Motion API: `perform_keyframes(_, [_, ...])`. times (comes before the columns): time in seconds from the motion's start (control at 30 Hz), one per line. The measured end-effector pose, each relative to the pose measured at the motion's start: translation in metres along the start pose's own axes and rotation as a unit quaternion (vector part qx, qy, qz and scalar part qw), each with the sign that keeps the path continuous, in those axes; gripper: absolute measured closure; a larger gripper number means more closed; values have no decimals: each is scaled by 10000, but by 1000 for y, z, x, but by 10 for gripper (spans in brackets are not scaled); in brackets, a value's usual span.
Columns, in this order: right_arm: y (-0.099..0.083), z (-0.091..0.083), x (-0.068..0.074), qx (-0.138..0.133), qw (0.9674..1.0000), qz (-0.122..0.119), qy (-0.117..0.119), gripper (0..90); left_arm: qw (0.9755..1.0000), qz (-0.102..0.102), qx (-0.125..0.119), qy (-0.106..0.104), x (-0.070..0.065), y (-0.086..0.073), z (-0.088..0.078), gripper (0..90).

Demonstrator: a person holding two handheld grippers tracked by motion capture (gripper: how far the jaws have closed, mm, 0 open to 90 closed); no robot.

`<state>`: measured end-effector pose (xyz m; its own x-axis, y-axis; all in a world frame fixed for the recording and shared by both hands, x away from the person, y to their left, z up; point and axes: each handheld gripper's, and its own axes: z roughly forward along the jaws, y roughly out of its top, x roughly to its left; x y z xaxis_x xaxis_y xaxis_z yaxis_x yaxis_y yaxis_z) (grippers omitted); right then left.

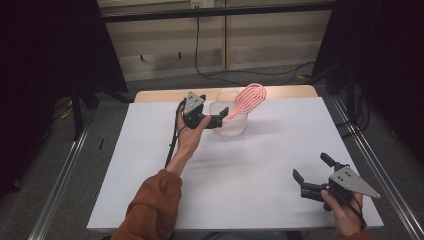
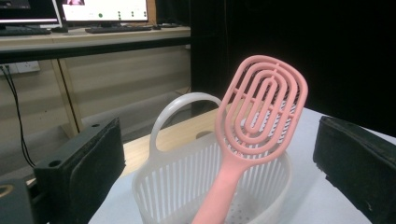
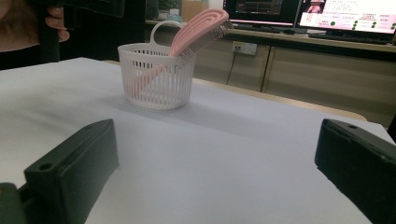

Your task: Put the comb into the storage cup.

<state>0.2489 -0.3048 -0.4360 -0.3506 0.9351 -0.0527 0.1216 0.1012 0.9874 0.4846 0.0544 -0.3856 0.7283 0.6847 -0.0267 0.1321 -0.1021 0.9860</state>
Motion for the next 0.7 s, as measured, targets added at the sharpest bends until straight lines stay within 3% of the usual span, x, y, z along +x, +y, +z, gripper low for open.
perform_keyframes(0.2, [0, 0, 0, -3, 10000, -5, 1, 0, 9996, 16, -159, -232, 1, 0, -9, 5])
perform_keyframes(0.27, [0, 0, 0, -3, 10000, 3, -3, 0, 9997, 161, -144, -130, 1, 0, -12, 9])
perform_keyframes(0.4, [0, 0, 0, -4, 10000, -1, -14, 0, 9996, 254, -139, 29, 5, -1, -21, 14])
perform_keyframes(0.47, [0, 0, 0, -4, 10000, -4, -19, 0, 9997, 201, -157, -23, 8, -1, -26, 23])
perform_keyframes(0.53, [0, 0, 0, 2, 10000, -4, -24, 0, 9994, 284, -151, 84, 10, -1, -32, 23])
perform_keyframes(0.7, [0, 1, -1, 7, 10000, -6, -57, 0, 9995, 178, -220, 169, 14, 0, -45, 22])
